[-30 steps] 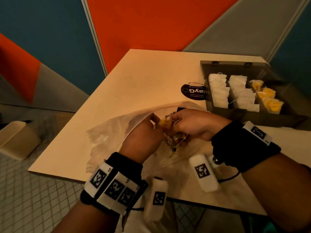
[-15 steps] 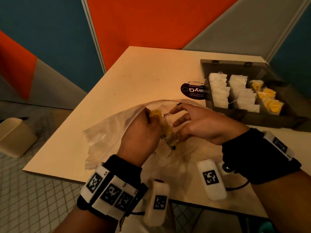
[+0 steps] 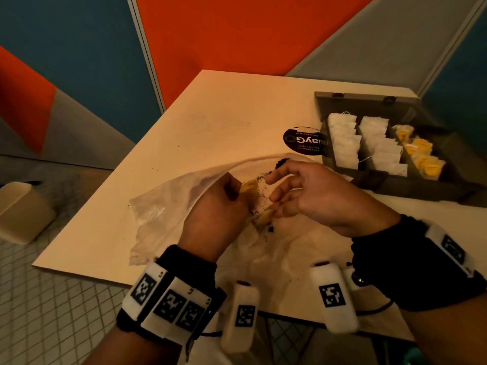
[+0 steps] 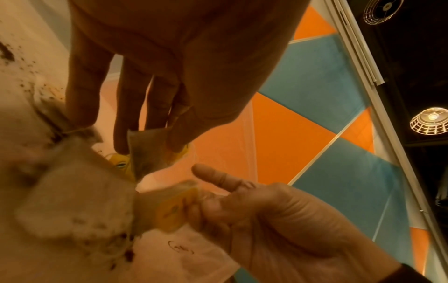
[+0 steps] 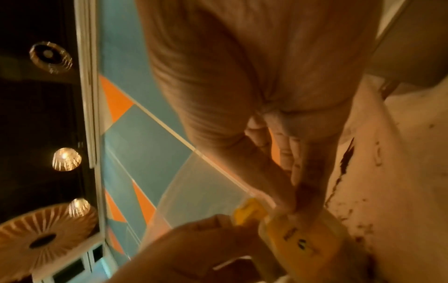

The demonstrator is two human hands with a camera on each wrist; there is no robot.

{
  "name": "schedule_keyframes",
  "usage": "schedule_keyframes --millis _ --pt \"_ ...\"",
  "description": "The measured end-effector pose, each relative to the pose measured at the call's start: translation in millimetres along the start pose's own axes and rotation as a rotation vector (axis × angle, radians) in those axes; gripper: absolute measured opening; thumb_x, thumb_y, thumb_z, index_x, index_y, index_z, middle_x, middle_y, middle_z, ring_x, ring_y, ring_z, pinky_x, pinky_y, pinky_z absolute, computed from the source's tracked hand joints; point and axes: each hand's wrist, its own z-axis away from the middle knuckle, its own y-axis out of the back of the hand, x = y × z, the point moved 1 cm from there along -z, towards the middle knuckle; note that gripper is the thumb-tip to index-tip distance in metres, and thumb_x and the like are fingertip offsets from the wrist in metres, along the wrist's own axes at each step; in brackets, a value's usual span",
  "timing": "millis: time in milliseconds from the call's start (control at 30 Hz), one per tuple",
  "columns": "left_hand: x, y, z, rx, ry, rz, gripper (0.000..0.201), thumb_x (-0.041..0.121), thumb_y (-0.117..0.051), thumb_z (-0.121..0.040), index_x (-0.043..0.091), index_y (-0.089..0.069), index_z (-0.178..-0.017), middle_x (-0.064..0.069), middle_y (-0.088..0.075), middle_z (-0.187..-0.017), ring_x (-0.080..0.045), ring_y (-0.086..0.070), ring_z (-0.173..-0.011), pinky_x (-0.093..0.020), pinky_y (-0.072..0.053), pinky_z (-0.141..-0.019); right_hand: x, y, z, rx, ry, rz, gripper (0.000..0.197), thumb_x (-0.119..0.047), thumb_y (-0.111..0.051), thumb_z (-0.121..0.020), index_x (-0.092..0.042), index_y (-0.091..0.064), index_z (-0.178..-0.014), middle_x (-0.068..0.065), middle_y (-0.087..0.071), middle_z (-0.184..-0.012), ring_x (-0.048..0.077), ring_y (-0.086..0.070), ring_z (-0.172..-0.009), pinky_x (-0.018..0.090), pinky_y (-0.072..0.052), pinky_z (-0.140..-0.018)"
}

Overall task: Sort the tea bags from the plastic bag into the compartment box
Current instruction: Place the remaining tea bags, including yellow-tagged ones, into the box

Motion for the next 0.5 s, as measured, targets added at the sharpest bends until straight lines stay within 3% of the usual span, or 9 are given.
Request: schedule_keyframes --millis 100,167,333,400,433,500 --pt "-2 1 1 -0.064 0.028 0.015 0.017 0.035 -0.068 -0.084 0.022 -0.067 -0.073 0.005 -0.069 -0.067 -0.009 -0.062 -0.063 -0.025 -0.049 -0.058 -7 1 1 -0.01 0.034 -0.163 0.046 0.024 -0.068 -0.068 -0.01 -0.064 -0.099 0.013 -0.067 -0.084 0.023 -0.068 -0.077 0.044 -0.058 -0.08" --pt "1 3 2 -0.106 0.013 0.014 0.013 0.033 -0.065 -0.087 0.025 -0.069 -0.077 0.007 -0.068 -0.065 -0.001 -0.058 -0.056 -0.012 -0.041 -0.05 -12 -1 -1 0.01 0.033 -0.23 0.043 0.023 -0.067 -0.07 -0.01 -0.064 -0.097 0.011 -0.067 -0.083 0.022 -0.067 -0.079 0.04 -0.06 -0.076" --pt "8 6 6 -0.129 -0.003 0.162 0.014 0.022 -0.063 -0.089 0.019 -0.073 -0.079 0.002 -0.07 -0.066 0.001 -0.057 -0.054 -0.011 -0.04 -0.05 -16 -7 -9 0.124 0.027 -0.279 0.038 0.021 -0.068 -0.073 -0.011 -0.062 -0.092 0.008 -0.065 -0.078 0.021 -0.064 -0.08 0.033 -0.059 -0.068" --pt "8 8 6 -0.127 0.041 0.25 0.016 0.017 -0.061 -0.091 0.016 -0.073 -0.08 0.001 -0.07 -0.068 0.0 -0.058 -0.057 -0.016 -0.045 -0.057 -16 -10 -11 0.16 0.027 -0.303 0.037 0.021 -0.068 -0.072 -0.01 -0.062 -0.091 0.009 -0.064 -0.077 0.02 -0.064 -0.078 0.031 -0.06 -0.066" --pt "8 8 6 -0.124 0.067 0.287 0.017 0.017 -0.06 -0.091 0.016 -0.073 -0.08 0.0 -0.071 -0.07 -0.005 -0.061 -0.06 -0.024 -0.049 -0.064 -16 -11 -12 0.176 0.026 -0.311 0.037 0.021 -0.068 -0.072 -0.009 -0.062 -0.091 0.009 -0.064 -0.077 0.02 -0.064 -0.077 0.032 -0.06 -0.066" --pt "9 9 7 -0.118 0.113 0.352 0.02 0.023 -0.059 -0.093 0.016 -0.074 -0.081 -0.006 -0.073 -0.077 -0.022 -0.067 -0.073 -0.04 -0.054 -0.074 -16 -13 -14 0.21 0.016 -0.314 0.036 0.021 -0.069 -0.071 -0.01 -0.062 -0.089 0.008 -0.064 -0.075 0.02 -0.064 -0.076 0.034 -0.06 -0.068"
